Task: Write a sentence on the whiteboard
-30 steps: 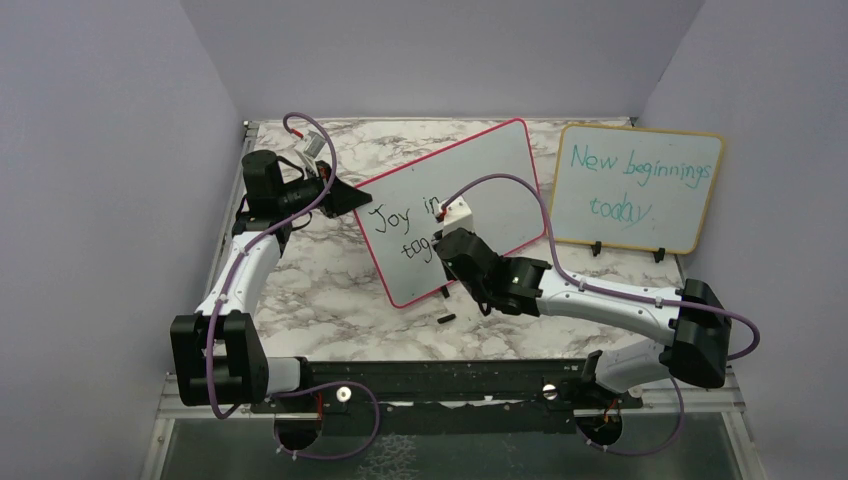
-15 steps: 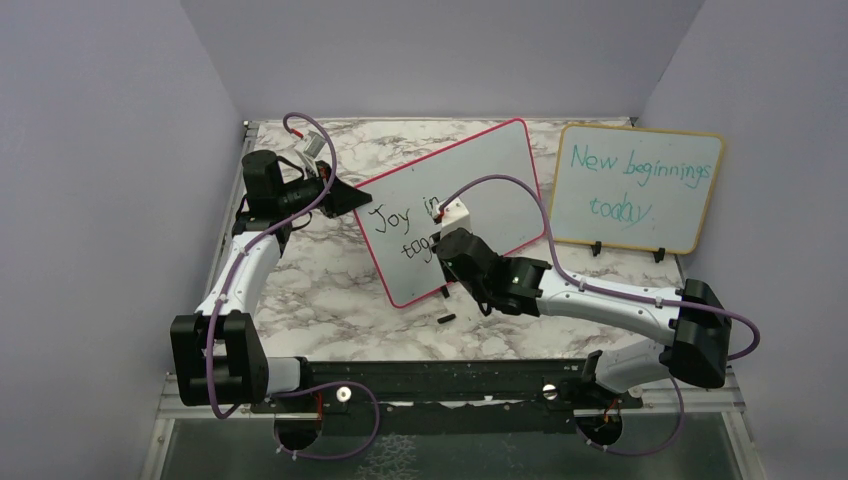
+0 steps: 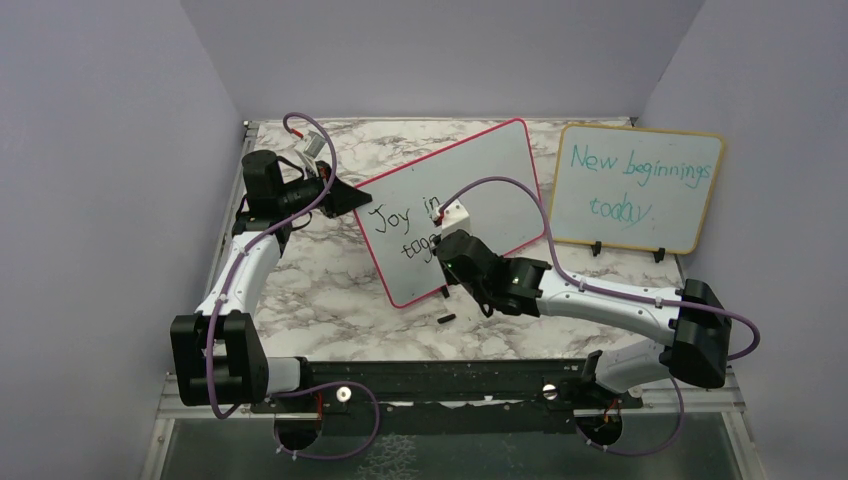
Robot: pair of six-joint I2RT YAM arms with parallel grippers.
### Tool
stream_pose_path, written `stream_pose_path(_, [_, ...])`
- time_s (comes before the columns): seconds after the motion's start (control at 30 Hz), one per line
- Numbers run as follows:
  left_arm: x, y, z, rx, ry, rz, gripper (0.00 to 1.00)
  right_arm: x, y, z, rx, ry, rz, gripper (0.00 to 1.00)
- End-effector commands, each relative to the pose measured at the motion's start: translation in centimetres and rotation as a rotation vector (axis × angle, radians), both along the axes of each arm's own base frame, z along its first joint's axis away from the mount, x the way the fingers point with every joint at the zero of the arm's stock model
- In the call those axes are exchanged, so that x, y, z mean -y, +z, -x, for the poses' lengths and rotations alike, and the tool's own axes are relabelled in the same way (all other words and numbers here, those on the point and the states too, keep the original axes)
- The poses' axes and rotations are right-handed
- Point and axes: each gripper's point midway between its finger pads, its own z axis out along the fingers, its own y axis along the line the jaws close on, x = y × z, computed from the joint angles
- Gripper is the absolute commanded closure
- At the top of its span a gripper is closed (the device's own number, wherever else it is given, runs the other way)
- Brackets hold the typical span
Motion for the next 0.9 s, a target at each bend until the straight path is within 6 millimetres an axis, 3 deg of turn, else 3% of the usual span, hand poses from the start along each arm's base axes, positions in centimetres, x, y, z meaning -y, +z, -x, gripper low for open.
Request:
stream_pose_path(0.0, [-1.0,-3.3,-1.2,-0.024,0.08,-0.097,1.0,1.0,-1.5,0.7,-0.048,0.003,0.031,1.0])
stream_pose_path(0.5, [-0.9,-3.2,-1.1,-0.023,0.078,-0.096,1.0,3.0,-0.8,-0.1,0.004,-0.096,0.051,1.0])
stream_pose_path(0.87, [-0.9,-3.3,-1.1,-0.024,0.077,-0.096,1.0,2.2,0.9,0.1,0.026,-0.048,-0.022,1.0])
